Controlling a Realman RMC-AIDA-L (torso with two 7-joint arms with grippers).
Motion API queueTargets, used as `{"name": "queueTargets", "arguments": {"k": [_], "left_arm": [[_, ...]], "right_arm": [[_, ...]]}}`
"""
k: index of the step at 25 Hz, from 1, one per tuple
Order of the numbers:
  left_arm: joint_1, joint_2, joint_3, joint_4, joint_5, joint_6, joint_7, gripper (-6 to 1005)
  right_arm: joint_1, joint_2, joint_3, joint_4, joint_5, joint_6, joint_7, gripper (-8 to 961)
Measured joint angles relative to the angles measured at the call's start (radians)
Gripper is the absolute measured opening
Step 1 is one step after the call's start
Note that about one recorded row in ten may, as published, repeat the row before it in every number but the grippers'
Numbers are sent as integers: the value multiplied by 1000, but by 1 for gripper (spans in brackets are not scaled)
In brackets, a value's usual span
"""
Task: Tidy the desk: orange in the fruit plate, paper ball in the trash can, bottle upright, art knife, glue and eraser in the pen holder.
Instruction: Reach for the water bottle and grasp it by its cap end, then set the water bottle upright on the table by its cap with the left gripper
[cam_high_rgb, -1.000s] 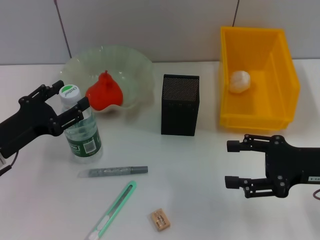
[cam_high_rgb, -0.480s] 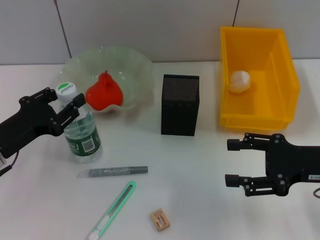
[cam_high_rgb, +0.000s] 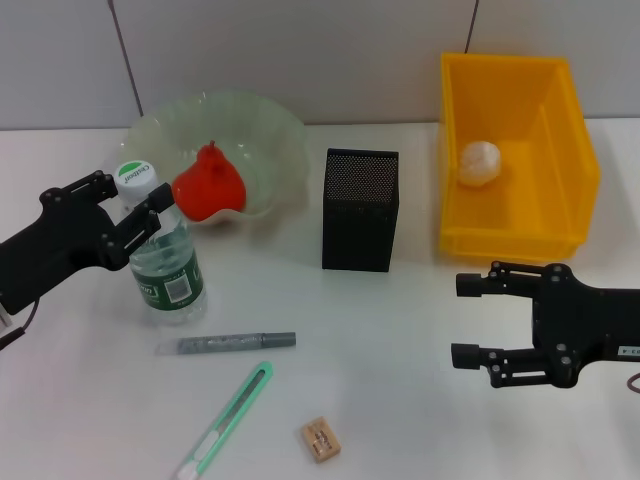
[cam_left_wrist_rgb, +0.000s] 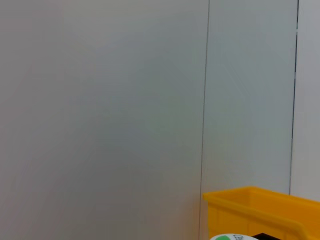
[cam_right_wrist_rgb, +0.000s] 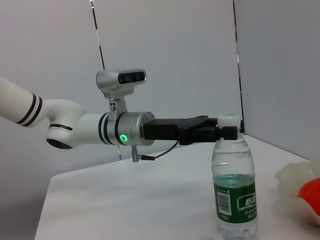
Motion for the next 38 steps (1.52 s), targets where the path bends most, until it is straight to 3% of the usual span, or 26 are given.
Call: {"name": "queueTargets", "arguments": {"k": [16,38], "left_arm": [[-41,-3,-30,5,-11,-66,45,446],[-40,-5,-110,-13,-43,-139,75,477]], "right_arm": [[2,5,10,-2,0,3,-3,803],[0,13,12,-2,-3,10,-1,803]]}}
